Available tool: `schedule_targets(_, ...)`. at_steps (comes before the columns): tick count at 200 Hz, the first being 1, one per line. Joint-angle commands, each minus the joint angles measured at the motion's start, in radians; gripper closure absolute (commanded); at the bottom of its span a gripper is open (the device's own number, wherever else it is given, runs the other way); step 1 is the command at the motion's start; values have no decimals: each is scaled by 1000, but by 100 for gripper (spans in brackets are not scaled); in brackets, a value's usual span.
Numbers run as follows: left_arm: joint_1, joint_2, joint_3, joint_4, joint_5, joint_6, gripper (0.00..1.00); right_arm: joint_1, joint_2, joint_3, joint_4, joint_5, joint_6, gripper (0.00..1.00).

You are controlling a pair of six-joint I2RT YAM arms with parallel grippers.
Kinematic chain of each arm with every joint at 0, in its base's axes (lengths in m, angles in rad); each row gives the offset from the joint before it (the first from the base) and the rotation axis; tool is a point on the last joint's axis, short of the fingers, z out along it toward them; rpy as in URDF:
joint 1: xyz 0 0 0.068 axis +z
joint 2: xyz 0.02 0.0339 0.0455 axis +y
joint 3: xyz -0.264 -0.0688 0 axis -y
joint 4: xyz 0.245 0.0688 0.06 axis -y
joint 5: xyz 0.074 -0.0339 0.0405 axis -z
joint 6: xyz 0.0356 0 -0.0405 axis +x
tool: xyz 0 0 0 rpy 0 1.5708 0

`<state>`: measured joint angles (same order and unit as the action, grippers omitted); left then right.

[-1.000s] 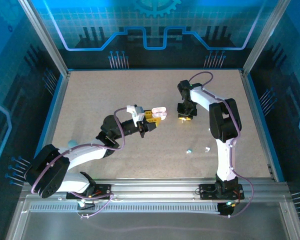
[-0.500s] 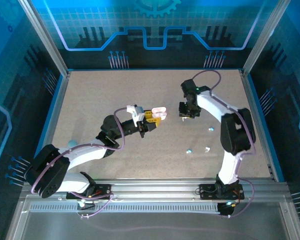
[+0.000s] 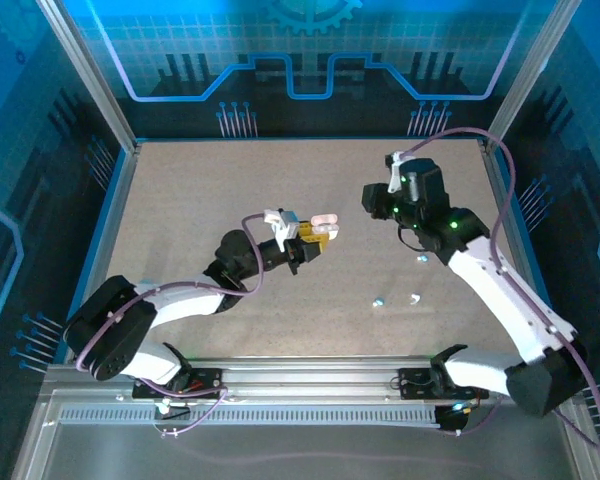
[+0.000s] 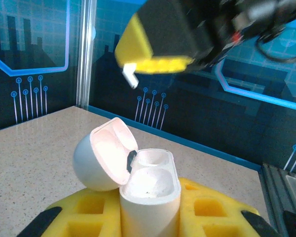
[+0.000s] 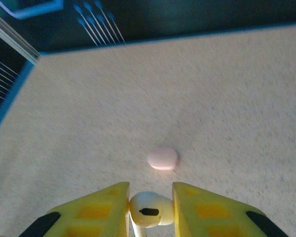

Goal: Insert the wireless bluetooth earbuds into the charging case

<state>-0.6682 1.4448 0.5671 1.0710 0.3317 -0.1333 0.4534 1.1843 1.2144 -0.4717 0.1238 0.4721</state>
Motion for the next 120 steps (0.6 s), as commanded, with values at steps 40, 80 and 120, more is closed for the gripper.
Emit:
schedule_targets(40, -98, 83, 69, 137, -225, 24, 78, 68, -93, -33, 126, -38, 14, 72)
schedule_targets(80, -136, 131, 89, 215, -311, 46, 78, 113, -92, -64, 182, -84, 28, 71)
schedule_targets(120, -154, 152, 105, 248, -355, 53, 77, 144, -94, -101, 221, -108, 42, 72)
